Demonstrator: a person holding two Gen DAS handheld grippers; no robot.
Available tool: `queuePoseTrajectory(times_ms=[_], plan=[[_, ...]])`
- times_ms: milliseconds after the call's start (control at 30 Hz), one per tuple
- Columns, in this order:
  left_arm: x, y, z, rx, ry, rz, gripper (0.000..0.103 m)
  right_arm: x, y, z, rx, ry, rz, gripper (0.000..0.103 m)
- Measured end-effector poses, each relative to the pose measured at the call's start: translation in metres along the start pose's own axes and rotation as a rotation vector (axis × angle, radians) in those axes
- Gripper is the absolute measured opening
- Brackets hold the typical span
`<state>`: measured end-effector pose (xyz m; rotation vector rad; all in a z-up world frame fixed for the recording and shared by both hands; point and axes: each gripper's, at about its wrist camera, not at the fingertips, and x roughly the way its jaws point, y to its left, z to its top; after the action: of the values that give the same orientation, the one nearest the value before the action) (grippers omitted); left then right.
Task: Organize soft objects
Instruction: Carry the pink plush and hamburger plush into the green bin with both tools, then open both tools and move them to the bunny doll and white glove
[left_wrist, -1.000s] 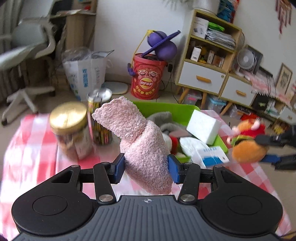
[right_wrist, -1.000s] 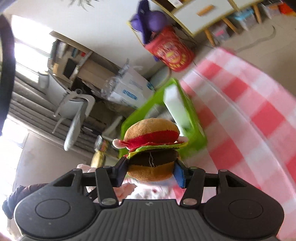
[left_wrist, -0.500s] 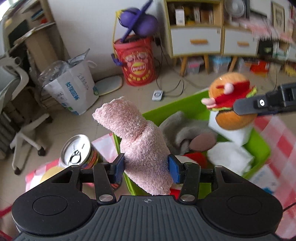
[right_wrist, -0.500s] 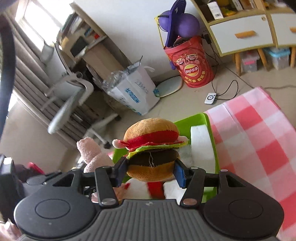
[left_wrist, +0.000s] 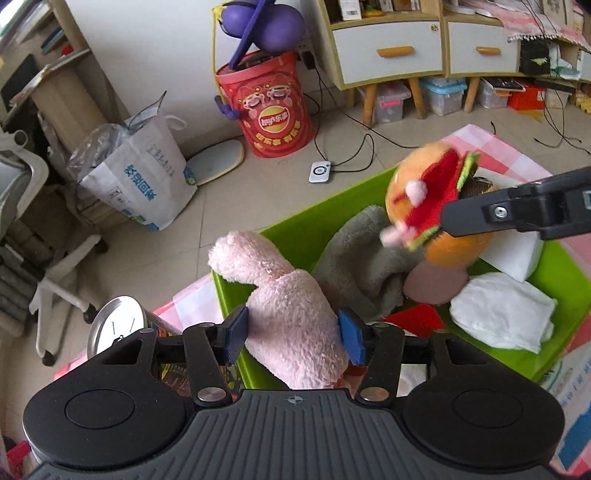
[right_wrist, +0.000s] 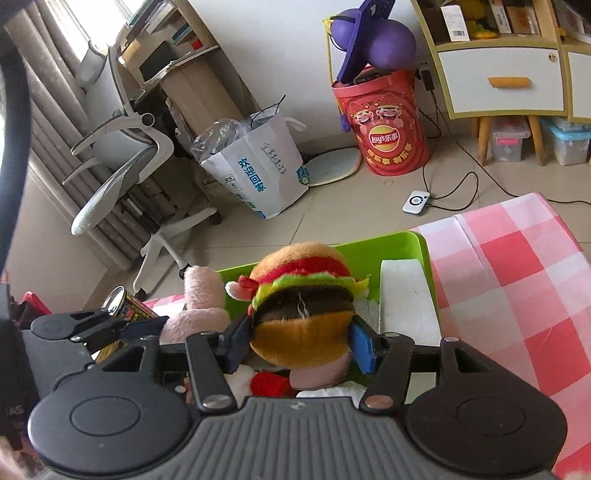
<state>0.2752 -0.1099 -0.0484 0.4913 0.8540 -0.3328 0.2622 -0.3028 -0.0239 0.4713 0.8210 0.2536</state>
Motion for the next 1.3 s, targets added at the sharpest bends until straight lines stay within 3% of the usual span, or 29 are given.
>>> queuePoseTrajectory(times_ms=[133, 267, 333, 700, 900, 1067, 1300], plan=[[0.003, 0.002, 0.002, -0.029, -0.018, -0.004, 0.059, -0.003, -0.001, 0.003, 0.022, -0.015, 0.020, 0.033], [-0.004, 0.000, 0.001, -0.023, -0.049, -0.001, 0.072, -0.007, -0.004, 0.004, 0.035, -0.014, 0.023, 0.034], [-0.010, 0.000, 0.002, -0.028, -0.060, -0.001, 0.073, -0.011, -0.004, 0.003, 0.040, -0.014, 0.021, 0.034], [-0.059, 0.012, -0.013, -0.136, -0.110, -0.024, 0.086, -0.060, -0.001, 0.000, 0.077, -0.044, -0.004, 0.048], [-0.103, 0.024, -0.049, -0.231, -0.167, -0.035, 0.097, -0.102, 0.007, -0.019, 0.095, -0.062, -0.012, 0.054], [-0.131, 0.031, -0.090, -0.314, -0.177, -0.036, 0.098, -0.125, 0.020, -0.043, 0.075, -0.045, -0.022, 0.055], [-0.146, 0.037, -0.148, -0.472, -0.119, -0.045, 0.098, -0.140, 0.045, -0.085, 0.060, -0.020, -0.004, 0.056]])
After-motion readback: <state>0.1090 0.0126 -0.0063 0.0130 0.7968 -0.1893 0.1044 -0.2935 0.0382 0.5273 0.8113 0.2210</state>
